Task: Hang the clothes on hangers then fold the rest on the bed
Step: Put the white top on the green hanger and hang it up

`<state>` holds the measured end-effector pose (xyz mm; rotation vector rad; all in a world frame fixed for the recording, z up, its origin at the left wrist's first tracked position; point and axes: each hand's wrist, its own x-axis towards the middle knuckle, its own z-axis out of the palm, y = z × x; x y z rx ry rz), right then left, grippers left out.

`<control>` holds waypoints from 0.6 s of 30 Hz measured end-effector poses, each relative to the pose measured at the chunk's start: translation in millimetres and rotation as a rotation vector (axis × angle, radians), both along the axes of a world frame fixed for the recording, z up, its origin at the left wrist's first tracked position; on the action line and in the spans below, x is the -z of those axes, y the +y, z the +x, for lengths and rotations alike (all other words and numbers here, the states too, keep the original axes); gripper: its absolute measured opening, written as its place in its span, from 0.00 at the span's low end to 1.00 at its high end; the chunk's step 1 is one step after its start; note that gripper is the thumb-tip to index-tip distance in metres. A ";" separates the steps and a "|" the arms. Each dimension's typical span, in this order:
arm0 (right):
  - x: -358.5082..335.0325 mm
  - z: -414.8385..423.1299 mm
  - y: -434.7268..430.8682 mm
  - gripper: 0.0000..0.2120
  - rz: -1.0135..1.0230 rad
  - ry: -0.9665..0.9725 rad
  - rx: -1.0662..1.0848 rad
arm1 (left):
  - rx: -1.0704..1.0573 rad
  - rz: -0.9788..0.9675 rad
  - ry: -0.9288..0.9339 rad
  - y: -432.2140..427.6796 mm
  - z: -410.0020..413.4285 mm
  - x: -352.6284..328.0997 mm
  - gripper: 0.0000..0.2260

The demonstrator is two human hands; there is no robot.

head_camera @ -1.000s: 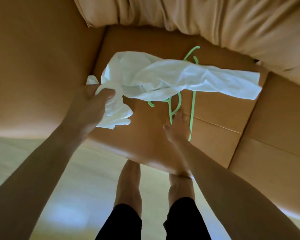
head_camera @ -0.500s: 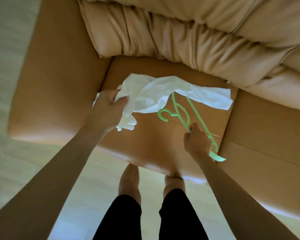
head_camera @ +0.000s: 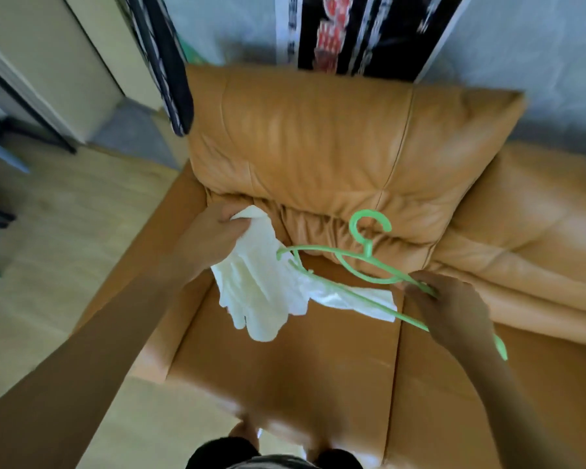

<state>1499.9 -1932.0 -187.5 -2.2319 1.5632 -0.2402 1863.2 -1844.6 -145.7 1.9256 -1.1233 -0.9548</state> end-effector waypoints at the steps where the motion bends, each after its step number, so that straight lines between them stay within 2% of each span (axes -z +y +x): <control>1: -16.2 -4.5 -4.8 0.08 -0.047 -0.046 -0.012 | -0.006 -0.019 0.007 -4.4 3.8 -10.8 0.13; 2: -37.2 -9.6 -10.1 0.09 -0.094 -0.093 -0.024 | -0.015 -0.031 0.011 -8.4 8.7 -29.2 0.13; 5: -90.6 -30.2 -22.8 0.03 -0.187 -0.222 -0.044 | 0.058 -0.057 -0.013 -13.5 19.1 -80.1 0.09; 6: -108.6 -37.6 -26.5 0.04 -0.194 -0.268 -0.036 | 0.096 -0.075 -0.033 -14.2 22.4 -101.6 0.10; 8: -134.0 -52.2 -32.3 0.05 -0.207 -0.352 -0.022 | 0.185 -0.116 -0.088 -16.7 27.4 -131.8 0.14; 11: -161.4 -69.8 -38.3 0.03 -0.223 -0.412 0.037 | 0.280 -0.178 -0.218 -21.3 27.1 -173.3 0.11; 15: -186.2 -88.7 -42.1 0.22 -0.258 -0.506 0.076 | 0.362 -0.225 -0.277 -27.2 15.9 -220.6 0.18; 16: -190.2 -90.8 -43.5 0.22 -0.283 -0.547 0.071 | 0.370 -0.241 -0.303 -28.9 14.6 -228.4 0.19; 18: -205.6 -82.2 -39.7 0.15 -0.334 -0.583 0.016 | 0.378 -0.281 -0.330 -30.9 10.1 -242.7 0.20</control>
